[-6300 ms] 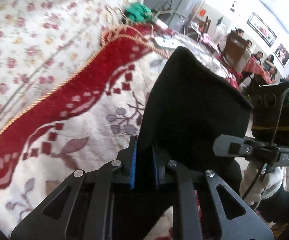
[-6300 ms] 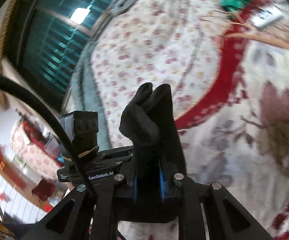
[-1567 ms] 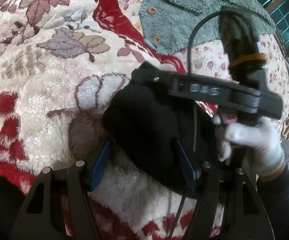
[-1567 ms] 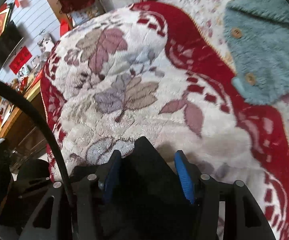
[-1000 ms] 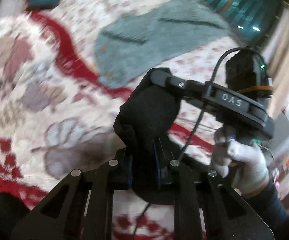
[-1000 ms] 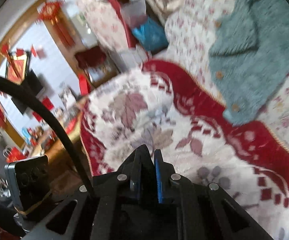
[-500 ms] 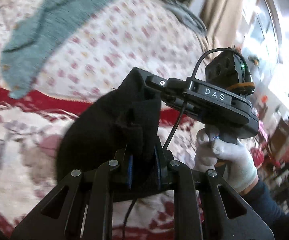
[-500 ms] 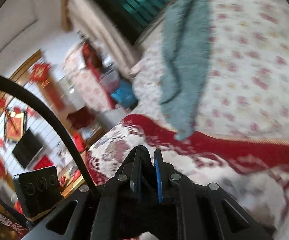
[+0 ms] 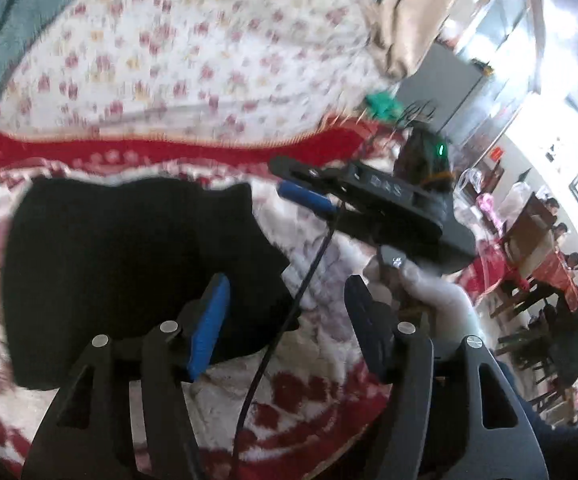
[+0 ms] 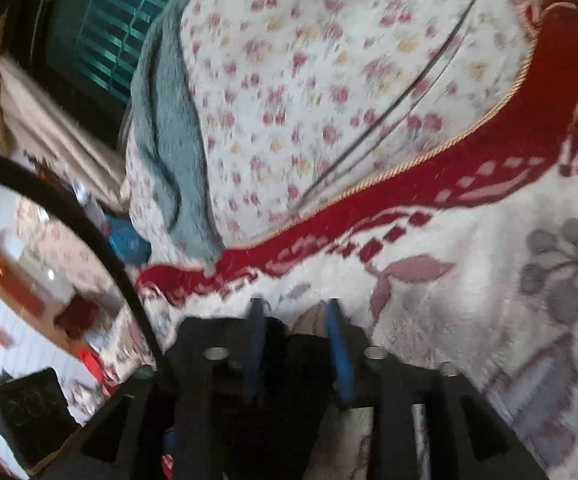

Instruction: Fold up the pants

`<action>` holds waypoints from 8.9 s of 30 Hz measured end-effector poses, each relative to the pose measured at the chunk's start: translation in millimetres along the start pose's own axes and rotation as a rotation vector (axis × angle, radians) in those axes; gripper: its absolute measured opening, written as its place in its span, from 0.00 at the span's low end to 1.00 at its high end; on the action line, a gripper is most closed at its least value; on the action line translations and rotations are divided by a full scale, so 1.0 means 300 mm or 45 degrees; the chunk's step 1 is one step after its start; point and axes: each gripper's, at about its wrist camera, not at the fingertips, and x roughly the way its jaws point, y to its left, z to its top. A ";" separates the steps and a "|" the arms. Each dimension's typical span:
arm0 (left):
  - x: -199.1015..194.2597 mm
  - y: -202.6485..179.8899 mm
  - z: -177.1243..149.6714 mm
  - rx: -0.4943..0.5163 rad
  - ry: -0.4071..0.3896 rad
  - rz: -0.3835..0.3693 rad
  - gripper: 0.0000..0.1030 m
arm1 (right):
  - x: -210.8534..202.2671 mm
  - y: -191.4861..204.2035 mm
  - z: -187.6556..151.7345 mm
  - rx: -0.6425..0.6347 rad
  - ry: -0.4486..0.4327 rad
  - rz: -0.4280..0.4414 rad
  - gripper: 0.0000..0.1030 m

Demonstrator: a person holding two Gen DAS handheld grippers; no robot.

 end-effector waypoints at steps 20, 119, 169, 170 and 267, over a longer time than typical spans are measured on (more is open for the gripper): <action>-0.039 0.402 0.010 -0.104 0.011 0.510 0.58 | 0.097 0.215 -0.218 -0.358 0.230 -0.194 0.25; 0.077 0.509 -0.040 -0.208 0.014 0.243 0.58 | 0.184 0.095 -0.208 -0.172 0.166 -0.155 0.49; -0.174 0.306 0.093 -0.085 -0.092 0.333 0.37 | 0.027 0.325 -0.176 -0.218 0.001 -0.015 0.42; -0.184 0.316 0.093 -0.089 -0.095 0.340 0.37 | 0.041 0.336 -0.175 -0.224 0.008 -0.011 0.42; -0.719 0.498 -0.178 -0.296 -0.412 1.181 0.67 | 0.494 0.949 -0.479 -0.765 0.278 0.008 0.63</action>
